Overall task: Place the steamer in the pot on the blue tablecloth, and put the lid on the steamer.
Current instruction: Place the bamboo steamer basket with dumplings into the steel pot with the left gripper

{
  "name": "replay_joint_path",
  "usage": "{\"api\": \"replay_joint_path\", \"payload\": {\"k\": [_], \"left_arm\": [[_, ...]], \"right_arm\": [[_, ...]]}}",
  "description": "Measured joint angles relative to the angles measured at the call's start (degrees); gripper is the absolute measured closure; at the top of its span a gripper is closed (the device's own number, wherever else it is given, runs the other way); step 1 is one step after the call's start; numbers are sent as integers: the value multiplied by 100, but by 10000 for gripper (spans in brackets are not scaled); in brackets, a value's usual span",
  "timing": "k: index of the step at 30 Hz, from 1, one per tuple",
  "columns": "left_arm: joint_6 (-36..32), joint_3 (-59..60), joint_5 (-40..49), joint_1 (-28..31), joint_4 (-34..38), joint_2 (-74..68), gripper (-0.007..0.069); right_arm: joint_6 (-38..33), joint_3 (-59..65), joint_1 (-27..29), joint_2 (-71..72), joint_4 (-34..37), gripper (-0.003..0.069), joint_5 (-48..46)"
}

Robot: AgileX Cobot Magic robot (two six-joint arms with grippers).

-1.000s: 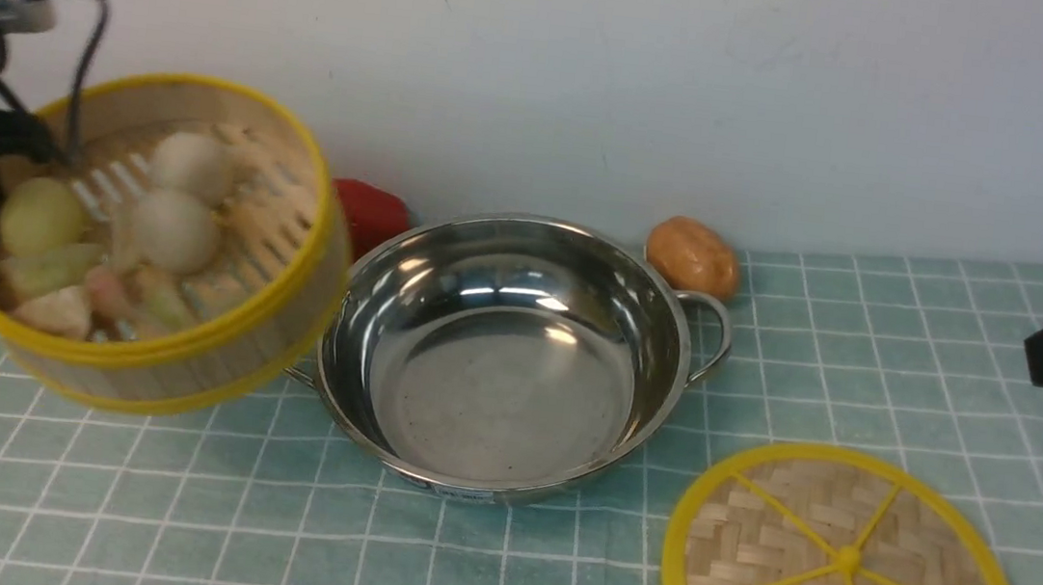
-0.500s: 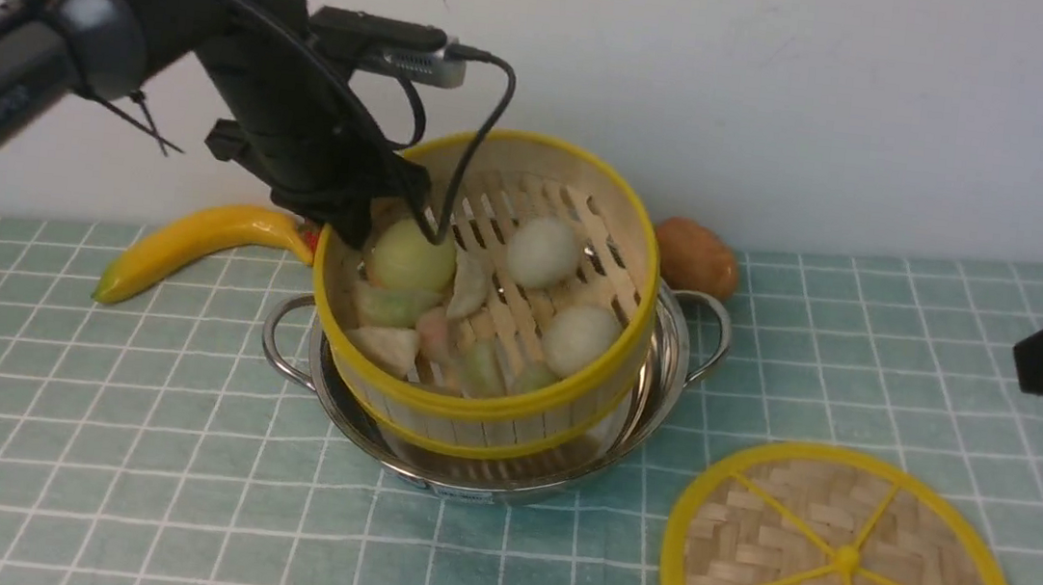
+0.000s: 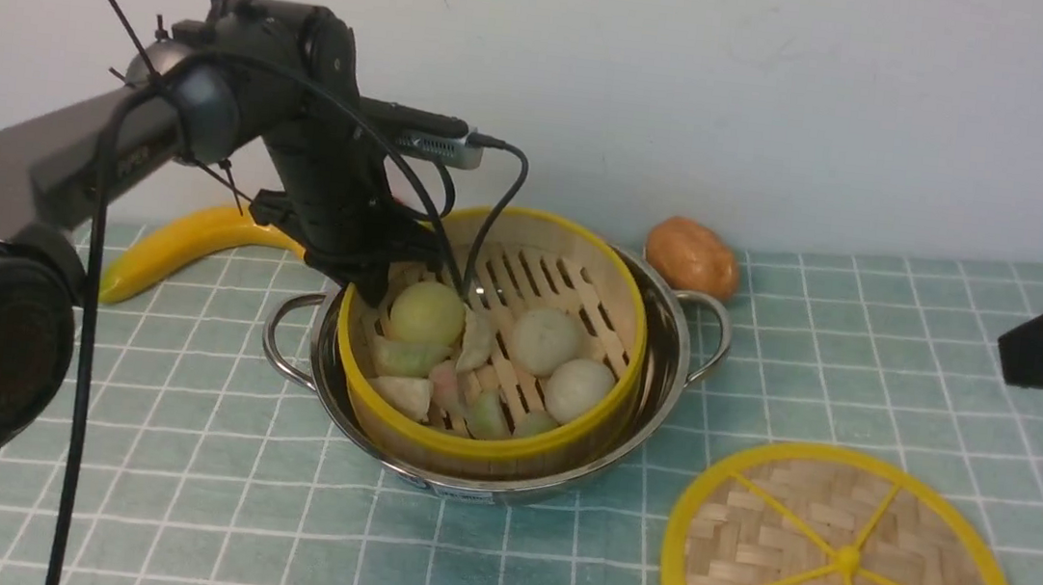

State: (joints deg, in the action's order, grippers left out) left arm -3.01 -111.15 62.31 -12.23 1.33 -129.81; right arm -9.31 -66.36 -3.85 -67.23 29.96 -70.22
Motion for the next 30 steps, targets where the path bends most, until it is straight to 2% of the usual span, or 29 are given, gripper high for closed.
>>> {"api": "replay_joint_path", "payload": {"k": [10,14,21,23,24,25,30], "left_arm": [[5,-6,-271,-11,57,-179,594],[5,-13,-271,-17,77,-179,570],[31,-193,-57,-17,147,-173,410],[47,-591,252,-28,127,-144,319],[47,-632,251,-28,127,-137,319],[47,-989,494,-28,109,-70,268],[47,-2163,687,-28,103,313,186]], "right_arm": [[0,0,0,0,0,419,0],[0,0,0,0,0,419,0],[0,-2,0,0,0,419,0],[0,-2,0,0,11,419,0],[0,-2,0,0,11,419,0],[0,-2,0,0,59,419,0],[-25,-2,0,0,444,419,120]]}}
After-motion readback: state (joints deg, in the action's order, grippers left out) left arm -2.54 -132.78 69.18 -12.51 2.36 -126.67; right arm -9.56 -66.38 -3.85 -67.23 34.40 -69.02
